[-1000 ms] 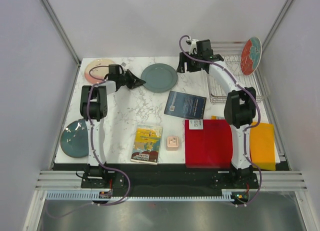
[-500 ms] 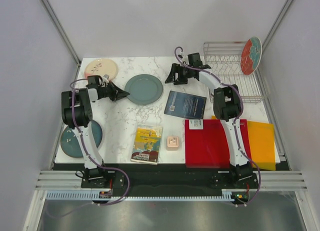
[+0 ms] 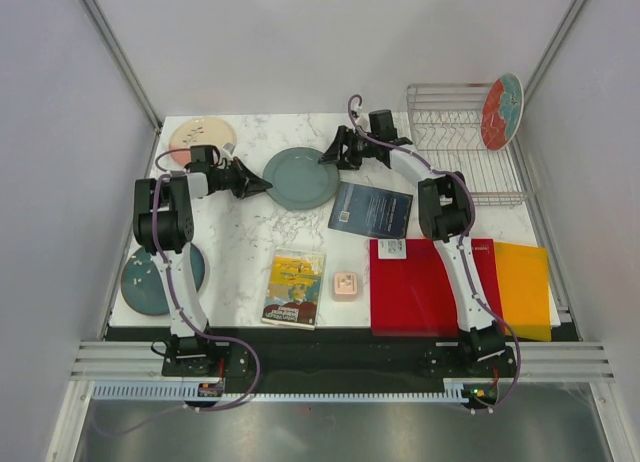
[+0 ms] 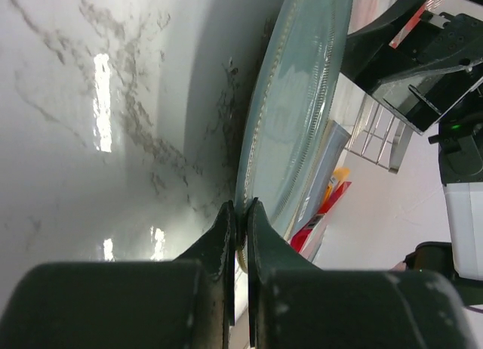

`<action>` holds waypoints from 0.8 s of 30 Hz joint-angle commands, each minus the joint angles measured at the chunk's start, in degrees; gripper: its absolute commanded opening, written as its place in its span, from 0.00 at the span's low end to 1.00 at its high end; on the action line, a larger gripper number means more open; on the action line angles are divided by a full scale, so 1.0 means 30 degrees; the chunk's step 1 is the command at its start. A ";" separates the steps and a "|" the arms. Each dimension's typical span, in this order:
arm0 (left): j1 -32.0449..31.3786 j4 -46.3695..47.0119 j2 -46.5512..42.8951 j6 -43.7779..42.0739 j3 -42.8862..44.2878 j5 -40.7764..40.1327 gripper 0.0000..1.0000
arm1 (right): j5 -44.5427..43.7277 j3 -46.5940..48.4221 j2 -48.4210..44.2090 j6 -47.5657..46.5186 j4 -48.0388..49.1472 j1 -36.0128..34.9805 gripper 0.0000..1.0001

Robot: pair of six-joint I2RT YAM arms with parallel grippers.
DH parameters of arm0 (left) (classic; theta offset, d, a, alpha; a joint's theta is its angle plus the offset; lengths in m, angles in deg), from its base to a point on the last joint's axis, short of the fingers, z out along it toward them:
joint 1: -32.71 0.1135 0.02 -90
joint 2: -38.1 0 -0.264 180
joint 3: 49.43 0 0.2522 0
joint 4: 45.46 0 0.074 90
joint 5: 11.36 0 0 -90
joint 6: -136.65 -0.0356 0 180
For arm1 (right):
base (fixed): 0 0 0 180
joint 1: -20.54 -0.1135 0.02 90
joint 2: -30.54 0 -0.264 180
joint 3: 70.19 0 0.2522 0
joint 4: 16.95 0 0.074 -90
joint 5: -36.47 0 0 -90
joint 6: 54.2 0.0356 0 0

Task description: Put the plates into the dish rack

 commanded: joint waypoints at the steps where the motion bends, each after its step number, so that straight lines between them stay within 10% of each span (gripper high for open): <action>1: -0.0678 0.1877 0.1265 0.0401 0.0998 0.1532 0.02 | 0.2464 -0.1295 0.1321 0.1865 0.0608 -0.0731 0.73; 9: -0.0034 1.3563 0.4282 0.7457 0.1937 0.6750 0.02 | 0.5811 -0.2059 0.1879 0.4852 0.2891 -0.0731 0.61; 16: -0.0004 1.3606 0.5193 0.8225 0.2142 0.7163 0.05 | 0.5022 -0.2003 0.1616 0.5092 0.3687 -0.0644 0.37; 20: 0.0055 1.1469 0.4639 0.6504 0.2112 0.7016 0.27 | 0.4436 -0.1125 0.1264 0.4564 0.3629 -0.0643 0.04; 24: 0.0347 0.8337 0.3409 0.3750 0.2112 0.6549 0.60 | 0.3441 0.0251 0.0621 0.3424 0.2900 -0.0643 0.00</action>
